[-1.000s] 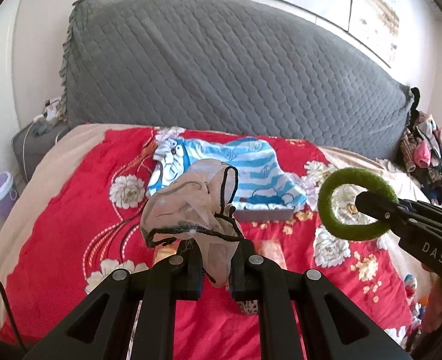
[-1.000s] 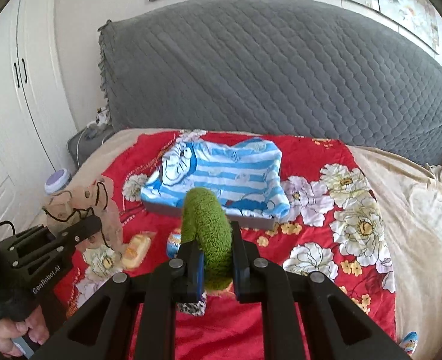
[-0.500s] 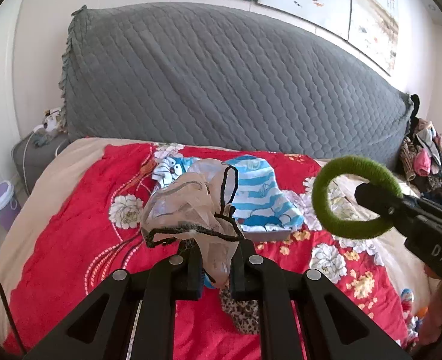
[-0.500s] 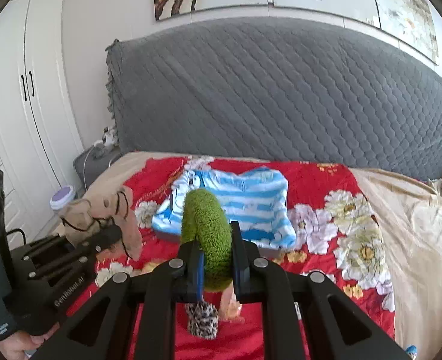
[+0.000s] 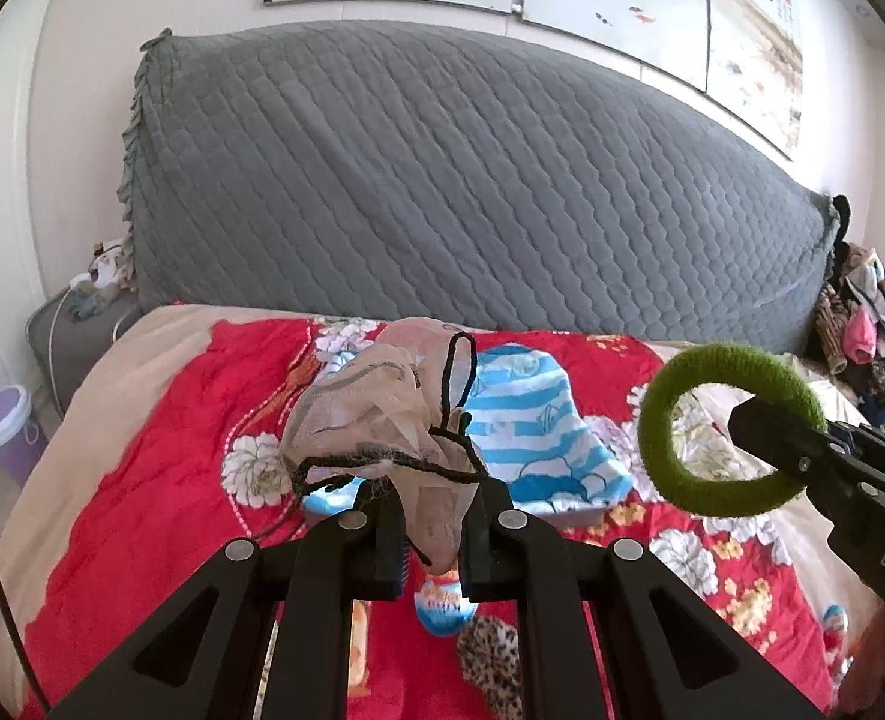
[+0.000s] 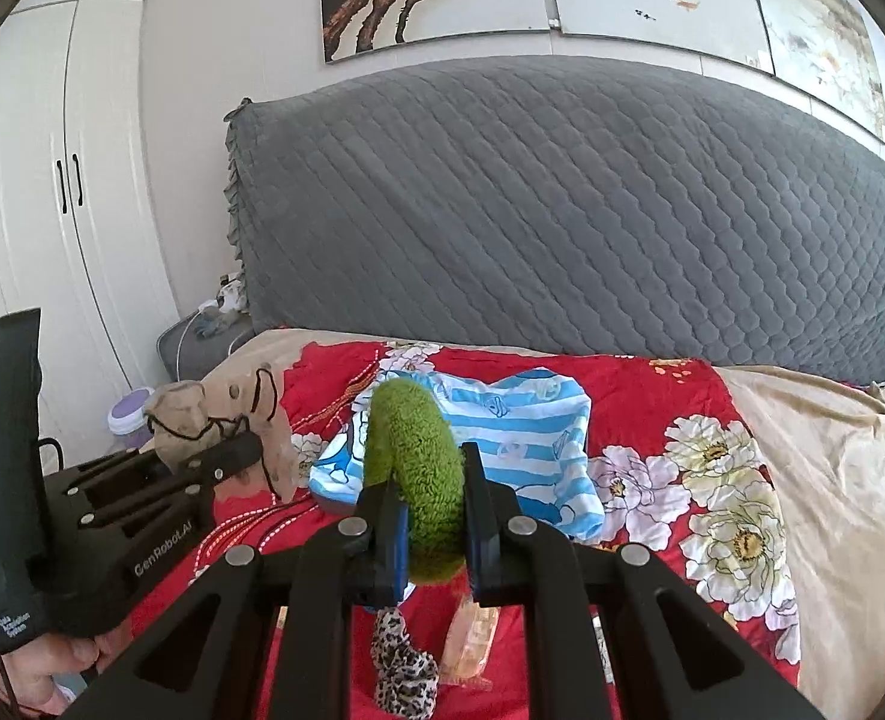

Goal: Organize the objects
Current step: 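Lift both held hair ties and carry them toward the grey tray, then lower the beige scrunchie and green ring onto the striped shirt in the tray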

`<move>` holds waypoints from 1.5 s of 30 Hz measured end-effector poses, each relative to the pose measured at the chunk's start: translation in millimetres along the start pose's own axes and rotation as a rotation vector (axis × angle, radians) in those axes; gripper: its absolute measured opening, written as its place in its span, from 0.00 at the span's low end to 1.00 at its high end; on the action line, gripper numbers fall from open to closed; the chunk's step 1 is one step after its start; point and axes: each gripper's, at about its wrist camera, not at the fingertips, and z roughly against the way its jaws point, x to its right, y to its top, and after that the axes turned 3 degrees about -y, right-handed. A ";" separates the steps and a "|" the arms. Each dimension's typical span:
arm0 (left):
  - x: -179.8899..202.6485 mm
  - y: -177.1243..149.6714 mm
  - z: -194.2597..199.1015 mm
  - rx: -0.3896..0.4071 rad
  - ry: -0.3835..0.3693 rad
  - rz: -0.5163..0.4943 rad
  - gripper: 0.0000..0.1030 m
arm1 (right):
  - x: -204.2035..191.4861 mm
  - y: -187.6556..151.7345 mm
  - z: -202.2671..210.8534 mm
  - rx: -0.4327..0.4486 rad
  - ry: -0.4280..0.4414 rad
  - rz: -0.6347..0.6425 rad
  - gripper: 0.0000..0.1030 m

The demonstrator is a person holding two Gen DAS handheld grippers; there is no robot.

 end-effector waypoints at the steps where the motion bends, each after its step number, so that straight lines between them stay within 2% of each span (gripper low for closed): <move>1: 0.6 1.0 -2.5 0.000 0.000 -0.002 0.11 | 1.4 1.8 -2.9 0.003 0.001 -0.001 0.14; 7: 3.8 5.3 -28.6 -0.014 0.006 -0.003 0.11 | 9.4 9.9 -18.0 0.022 0.000 -0.012 0.14; 18: 7.9 -6.9 -73.9 -0.054 0.009 -0.003 0.11 | 34.4 12.1 -47.3 0.024 -0.018 -0.047 0.14; 25: 8.1 -7.2 -95.5 -0.061 0.019 -0.007 0.11 | 34.6 14.0 -67.4 0.028 0.002 -0.043 0.14; 45: -6.0 -7.8 -156.3 -0.081 0.064 -0.009 0.11 | 42.8 -3.9 -133.1 0.027 0.006 -0.053 0.14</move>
